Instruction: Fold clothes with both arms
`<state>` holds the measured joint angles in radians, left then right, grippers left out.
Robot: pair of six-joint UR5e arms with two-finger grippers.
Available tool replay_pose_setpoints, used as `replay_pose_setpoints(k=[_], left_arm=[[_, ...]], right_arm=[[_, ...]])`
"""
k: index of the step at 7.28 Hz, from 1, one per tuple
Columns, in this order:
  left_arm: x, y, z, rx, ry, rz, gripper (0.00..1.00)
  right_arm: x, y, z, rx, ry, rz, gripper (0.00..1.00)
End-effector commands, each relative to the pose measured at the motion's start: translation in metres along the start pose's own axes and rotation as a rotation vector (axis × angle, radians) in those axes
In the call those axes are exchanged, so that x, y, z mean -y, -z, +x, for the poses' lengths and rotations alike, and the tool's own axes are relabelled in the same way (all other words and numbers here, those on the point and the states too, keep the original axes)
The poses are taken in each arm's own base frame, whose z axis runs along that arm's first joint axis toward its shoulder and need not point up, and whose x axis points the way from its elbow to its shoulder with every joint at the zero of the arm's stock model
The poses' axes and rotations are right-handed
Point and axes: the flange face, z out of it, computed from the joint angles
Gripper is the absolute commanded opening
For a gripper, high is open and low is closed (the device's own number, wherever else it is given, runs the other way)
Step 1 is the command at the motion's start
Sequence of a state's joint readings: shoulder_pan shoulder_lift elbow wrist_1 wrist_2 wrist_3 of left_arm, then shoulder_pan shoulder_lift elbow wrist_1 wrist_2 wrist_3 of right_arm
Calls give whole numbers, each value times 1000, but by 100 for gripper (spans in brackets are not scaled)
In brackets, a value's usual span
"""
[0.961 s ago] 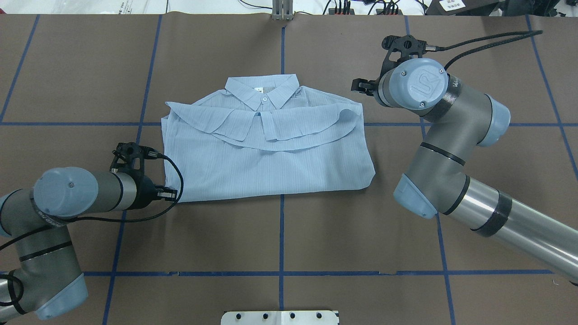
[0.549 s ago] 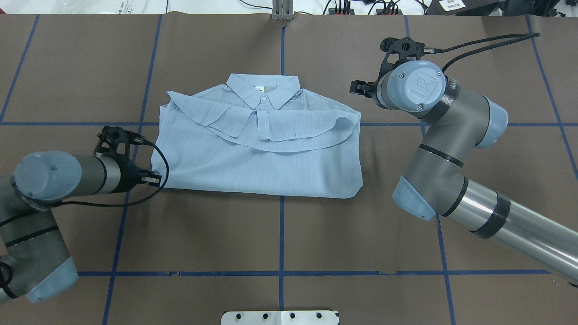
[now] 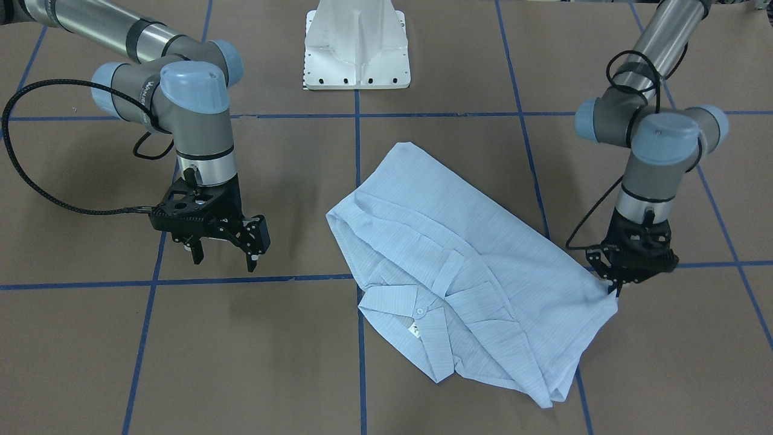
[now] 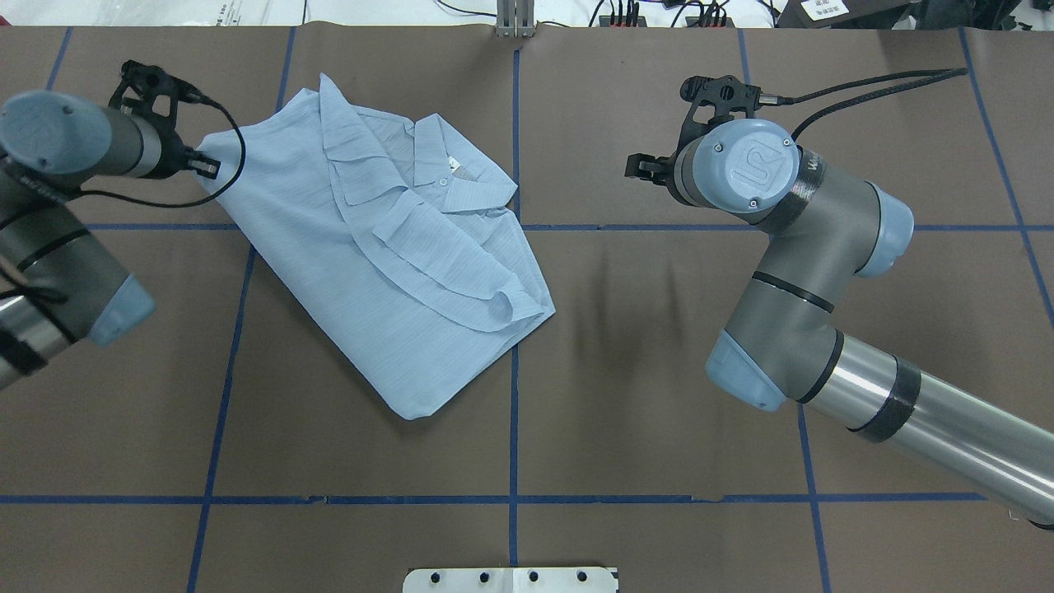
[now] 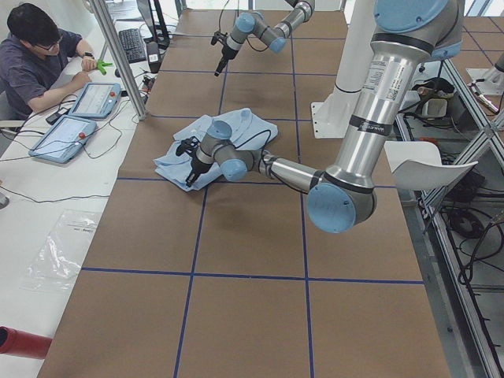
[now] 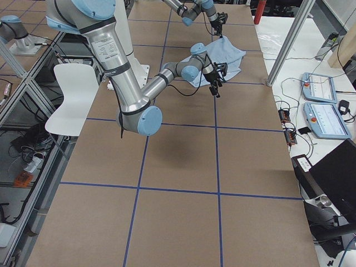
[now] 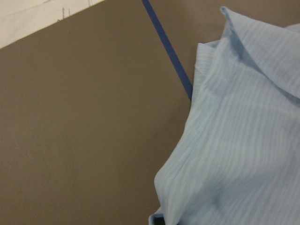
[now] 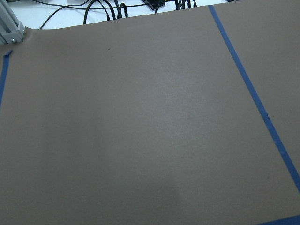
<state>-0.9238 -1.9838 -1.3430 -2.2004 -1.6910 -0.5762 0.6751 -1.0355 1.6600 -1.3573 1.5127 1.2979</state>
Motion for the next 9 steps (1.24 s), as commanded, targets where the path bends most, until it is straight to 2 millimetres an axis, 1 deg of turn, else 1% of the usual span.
replay_pose_setpoints(k=[1,2,3,4,5,6,7,8,9], left_arm=[[85,-34,3,90,26,14,0],[107,-38,12,102,27,20,0],[107,-38,10,102,20,19,0],[110,-33,4,93,-57,37,99],[102,-31,-11,70,-81,81,100],[86,-33,-16,28,-86,77,100],[79,-27,-18,12,-87,81,100],[74,-18,-20,3,-87,95,100],[68,-13,-22,-8,-79,99,100]], right_arm=[[-4,3,-5,10,-7,-3,100],[-3,4,-8,13,-8,-2,100],[-4,6,-13,21,-6,-2,100],[-4,13,-34,43,-30,-3,100],[-4,15,-63,56,-112,-10,100],[0,13,-109,66,-194,-18,100],[-3,2,-153,48,-287,-36,99],[-1,-6,-192,26,-358,-23,97],[-1,-8,-223,15,-419,1,96]])
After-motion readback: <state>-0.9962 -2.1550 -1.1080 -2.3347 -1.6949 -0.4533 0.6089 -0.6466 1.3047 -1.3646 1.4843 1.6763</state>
